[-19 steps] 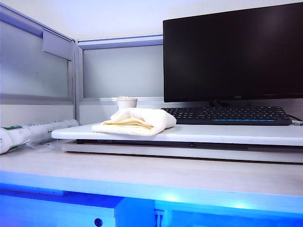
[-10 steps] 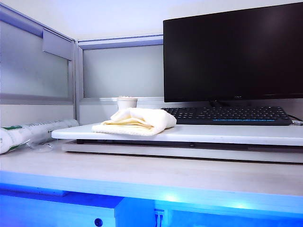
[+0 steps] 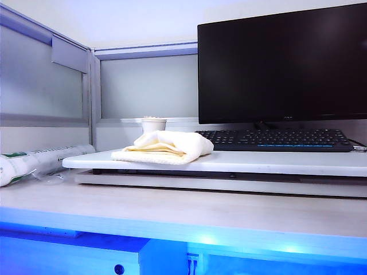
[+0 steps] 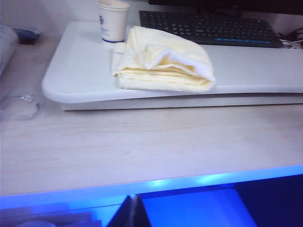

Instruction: Wipe the tabletop with a clean cloth to remove dust and stains.

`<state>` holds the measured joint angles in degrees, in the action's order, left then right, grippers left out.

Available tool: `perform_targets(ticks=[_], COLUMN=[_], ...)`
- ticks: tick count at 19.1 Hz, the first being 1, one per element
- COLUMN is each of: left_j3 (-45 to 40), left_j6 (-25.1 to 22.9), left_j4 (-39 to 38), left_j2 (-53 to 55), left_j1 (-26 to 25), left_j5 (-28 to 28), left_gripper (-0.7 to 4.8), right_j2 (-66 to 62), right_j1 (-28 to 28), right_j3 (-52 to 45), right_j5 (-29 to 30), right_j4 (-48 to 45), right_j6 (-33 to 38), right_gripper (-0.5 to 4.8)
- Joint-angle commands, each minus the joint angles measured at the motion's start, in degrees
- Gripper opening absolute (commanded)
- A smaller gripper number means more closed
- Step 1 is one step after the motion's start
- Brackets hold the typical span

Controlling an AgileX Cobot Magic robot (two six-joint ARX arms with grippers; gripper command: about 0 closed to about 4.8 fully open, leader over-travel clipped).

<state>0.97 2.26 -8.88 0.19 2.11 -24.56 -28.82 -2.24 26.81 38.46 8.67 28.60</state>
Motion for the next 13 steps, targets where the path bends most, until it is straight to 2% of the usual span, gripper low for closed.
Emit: perform_targets(ticks=[1,4,6,10,12,13], left_j3=[0.1,0.1,0.1,0.1,0.1,0.1], left_j6=[0.1,0.0,-0.1,-0.1,-0.1,-0.1], left_j4=[-1.3,-1.3,-1.3,-1.3,-1.3,-1.3], left_j2=[0.0,0.0,0.0,0.0,0.0,0.0], left_j1=[0.0,0.0,0.0,0.0,0.0,0.0], left_j5=[-2.8,-2.7,-2.7,-2.7,-2.7,-2.7], left_gripper=[-0.06,-0.06,-0.06,-0.06,-0.06,-0.06], right_j2=[-11.1,-25.1,-34.3,-51.4,-56.1,-67.5], right_j1=[-5.0,-10.8,-12.9,-14.0,-14.0,-14.2], right_j3=[5.8,12.5,17.2,28.0,31.7,41.4], right_j5=[-2.6,-6.7,-6.9,-6.6,-6.6,-7.7], right_j4=[-7.8,-13.0,-13.7,-13.7,-13.7,-13.6], right_j6=[-0.9,-2.4,-3.6,-3.5,-3.5,-3.1], right_gripper=[4.47,4.56,4.65,4.79,4.79,4.79])
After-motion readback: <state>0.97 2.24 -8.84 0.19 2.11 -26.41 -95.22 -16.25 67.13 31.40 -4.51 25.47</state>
